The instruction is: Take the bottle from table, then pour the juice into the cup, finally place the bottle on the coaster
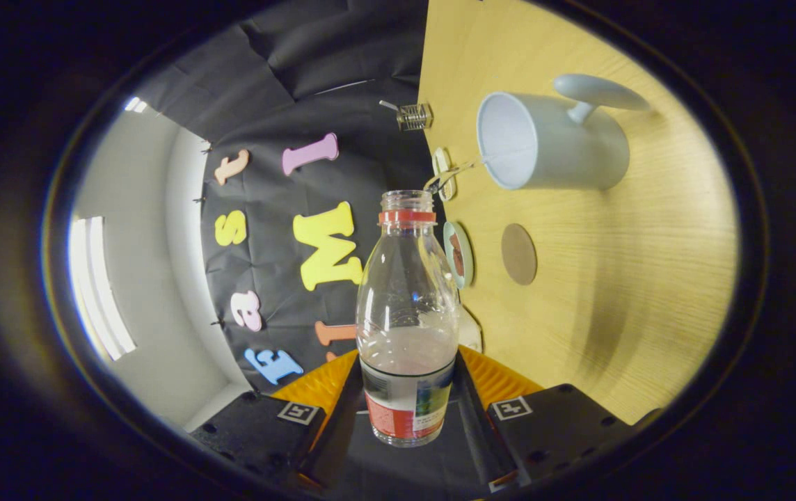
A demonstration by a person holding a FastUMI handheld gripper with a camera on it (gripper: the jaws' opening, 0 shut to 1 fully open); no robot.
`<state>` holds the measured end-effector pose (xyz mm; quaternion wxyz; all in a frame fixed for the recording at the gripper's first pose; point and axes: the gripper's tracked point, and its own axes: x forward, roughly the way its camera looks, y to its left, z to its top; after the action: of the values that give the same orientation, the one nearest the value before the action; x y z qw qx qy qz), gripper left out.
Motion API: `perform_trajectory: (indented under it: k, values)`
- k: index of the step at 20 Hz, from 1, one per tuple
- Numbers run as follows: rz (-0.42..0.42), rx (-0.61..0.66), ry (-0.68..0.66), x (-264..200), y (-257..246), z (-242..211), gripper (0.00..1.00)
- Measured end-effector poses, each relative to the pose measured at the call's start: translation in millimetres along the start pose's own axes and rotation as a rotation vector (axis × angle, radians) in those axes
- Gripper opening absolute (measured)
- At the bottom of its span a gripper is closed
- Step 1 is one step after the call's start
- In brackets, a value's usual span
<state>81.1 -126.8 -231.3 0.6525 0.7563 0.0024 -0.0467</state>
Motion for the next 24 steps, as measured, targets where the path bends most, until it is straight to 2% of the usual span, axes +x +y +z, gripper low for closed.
perform_trajectory:
  k: [24]
  values:
    - [0.049, 0.127, -0.004, -3.5, 29.3, 4.7, 0.75]
